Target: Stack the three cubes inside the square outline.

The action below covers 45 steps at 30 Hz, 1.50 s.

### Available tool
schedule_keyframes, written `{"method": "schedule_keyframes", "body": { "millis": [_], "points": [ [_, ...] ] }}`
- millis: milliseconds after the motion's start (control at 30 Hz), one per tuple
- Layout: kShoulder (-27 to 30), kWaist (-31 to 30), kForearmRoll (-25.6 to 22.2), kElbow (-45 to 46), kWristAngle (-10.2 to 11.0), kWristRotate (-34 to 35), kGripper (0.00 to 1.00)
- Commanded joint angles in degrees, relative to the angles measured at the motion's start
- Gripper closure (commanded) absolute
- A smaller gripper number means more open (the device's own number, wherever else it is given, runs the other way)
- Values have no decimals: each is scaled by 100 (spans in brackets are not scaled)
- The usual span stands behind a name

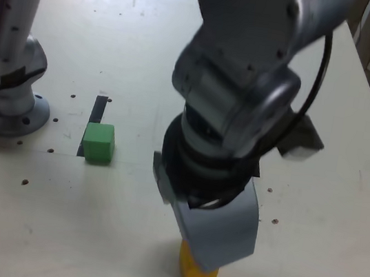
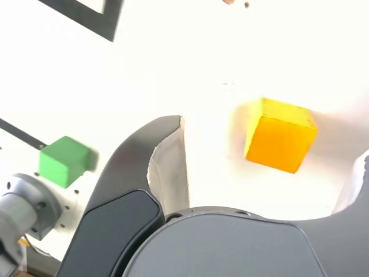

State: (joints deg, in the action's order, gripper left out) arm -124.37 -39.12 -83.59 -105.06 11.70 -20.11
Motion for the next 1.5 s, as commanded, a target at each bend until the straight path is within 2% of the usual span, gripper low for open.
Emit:
{"method": "schedule_keyframes", "body": {
  "millis": [0,267,767,967,1133,1467],
  "points": [
    [-111,-21,56,39,-49,-6,1],
    [-354,-30,277,159,-133,-1,1],
    [-549,-31,302,98,-83,9,8],
    [-586,-35,314,65,-140,-25,11],
    [-615,-43,362,64,-181,-42,18],
    [-733,-43,421,30,-221,-17,42]
  ]
}}
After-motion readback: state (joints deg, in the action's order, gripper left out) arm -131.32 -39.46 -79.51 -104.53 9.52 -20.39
